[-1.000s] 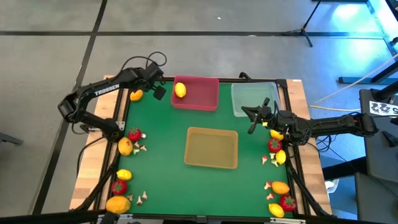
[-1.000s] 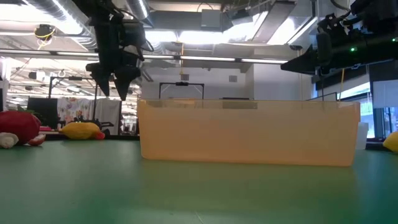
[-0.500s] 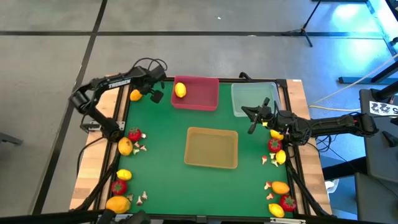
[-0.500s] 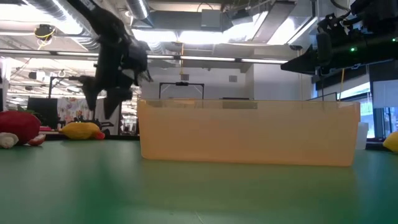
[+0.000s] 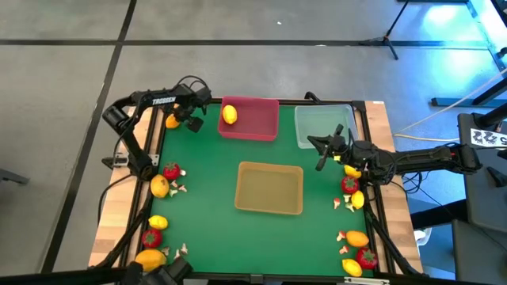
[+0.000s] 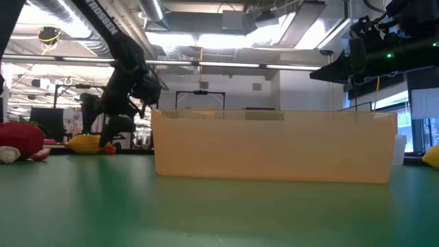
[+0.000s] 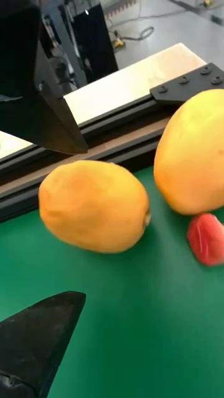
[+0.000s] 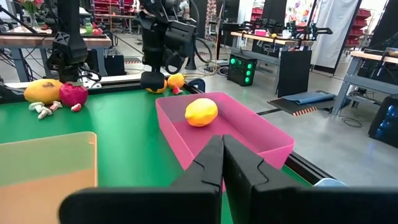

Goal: Sort produce into baskets
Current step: Put the yellow lemon into the red bin

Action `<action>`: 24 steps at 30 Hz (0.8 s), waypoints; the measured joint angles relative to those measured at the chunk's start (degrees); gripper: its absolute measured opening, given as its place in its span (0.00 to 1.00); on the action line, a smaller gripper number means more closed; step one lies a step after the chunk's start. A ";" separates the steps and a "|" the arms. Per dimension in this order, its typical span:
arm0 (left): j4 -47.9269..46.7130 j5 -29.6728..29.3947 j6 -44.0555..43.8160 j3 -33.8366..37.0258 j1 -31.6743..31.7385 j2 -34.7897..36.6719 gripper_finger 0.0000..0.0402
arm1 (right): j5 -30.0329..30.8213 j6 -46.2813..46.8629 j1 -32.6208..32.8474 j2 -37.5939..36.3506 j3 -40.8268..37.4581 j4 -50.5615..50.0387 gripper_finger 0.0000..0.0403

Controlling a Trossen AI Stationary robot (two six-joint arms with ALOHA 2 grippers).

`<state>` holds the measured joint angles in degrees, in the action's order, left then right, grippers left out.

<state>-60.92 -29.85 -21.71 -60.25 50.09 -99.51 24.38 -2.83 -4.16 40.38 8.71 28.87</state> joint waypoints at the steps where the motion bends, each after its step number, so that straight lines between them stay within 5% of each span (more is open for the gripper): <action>1: 0.20 -0.04 0.02 0.00 0.36 -0.39 0.93 | 0.00 0.00 0.01 0.02 0.00 -0.18 0.02; 9: 0.37 0.09 2.51 0.00 2.88 -1.74 0.90 | 0.00 0.00 0.02 0.00 0.00 -0.38 0.02; 19: 0.88 3.42 7.63 0.03 3.31 -1.72 0.63 | -0.02 0.00 0.02 0.02 0.00 -0.38 0.02; 24: 2.62 4.57 10.96 0.72 3.58 -1.43 0.57 | 0.00 0.00 0.02 0.02 0.00 -0.99 0.02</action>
<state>-58.30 -25.28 -10.76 -59.53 53.67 -100.95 24.38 -2.83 -4.15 40.40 8.71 27.88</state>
